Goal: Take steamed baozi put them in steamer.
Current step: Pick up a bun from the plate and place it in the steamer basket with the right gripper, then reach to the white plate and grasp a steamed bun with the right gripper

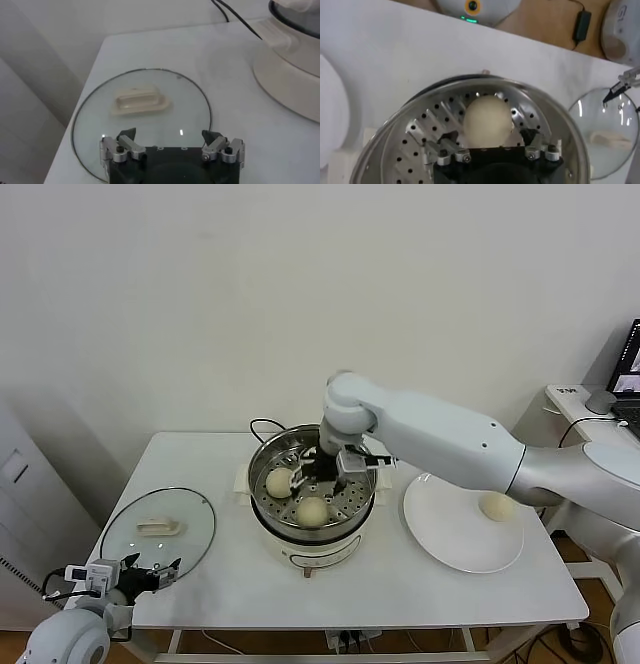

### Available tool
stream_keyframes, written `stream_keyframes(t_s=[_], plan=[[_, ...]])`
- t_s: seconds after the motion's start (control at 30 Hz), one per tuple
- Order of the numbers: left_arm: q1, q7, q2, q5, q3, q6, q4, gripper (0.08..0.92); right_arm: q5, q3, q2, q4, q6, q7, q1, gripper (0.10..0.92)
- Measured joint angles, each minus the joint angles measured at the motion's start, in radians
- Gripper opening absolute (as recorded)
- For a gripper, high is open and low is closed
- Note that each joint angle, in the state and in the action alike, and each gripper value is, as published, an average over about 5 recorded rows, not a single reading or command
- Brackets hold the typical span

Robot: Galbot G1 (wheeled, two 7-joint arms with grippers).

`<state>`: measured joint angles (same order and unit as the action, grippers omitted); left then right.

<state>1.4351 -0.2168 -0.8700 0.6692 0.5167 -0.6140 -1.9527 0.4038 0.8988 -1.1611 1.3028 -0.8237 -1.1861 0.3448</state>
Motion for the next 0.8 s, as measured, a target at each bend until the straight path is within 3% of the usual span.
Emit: stream_keyframes(t_s=[0.5,0.8], plan=[[-0.003,0.000,0.004,0.006,0.007,-0.002,-0.008,0.823,-0.139,-0.017,0.151,-0.295,0.010,-0.076,0.128,0.823],[0.000,0.000,0.007,0.006,0.007,-0.001,-0.009,0.823,-0.223,-0.009,0.273,-0.458,0.223,-0.117,0.104,0.823]])
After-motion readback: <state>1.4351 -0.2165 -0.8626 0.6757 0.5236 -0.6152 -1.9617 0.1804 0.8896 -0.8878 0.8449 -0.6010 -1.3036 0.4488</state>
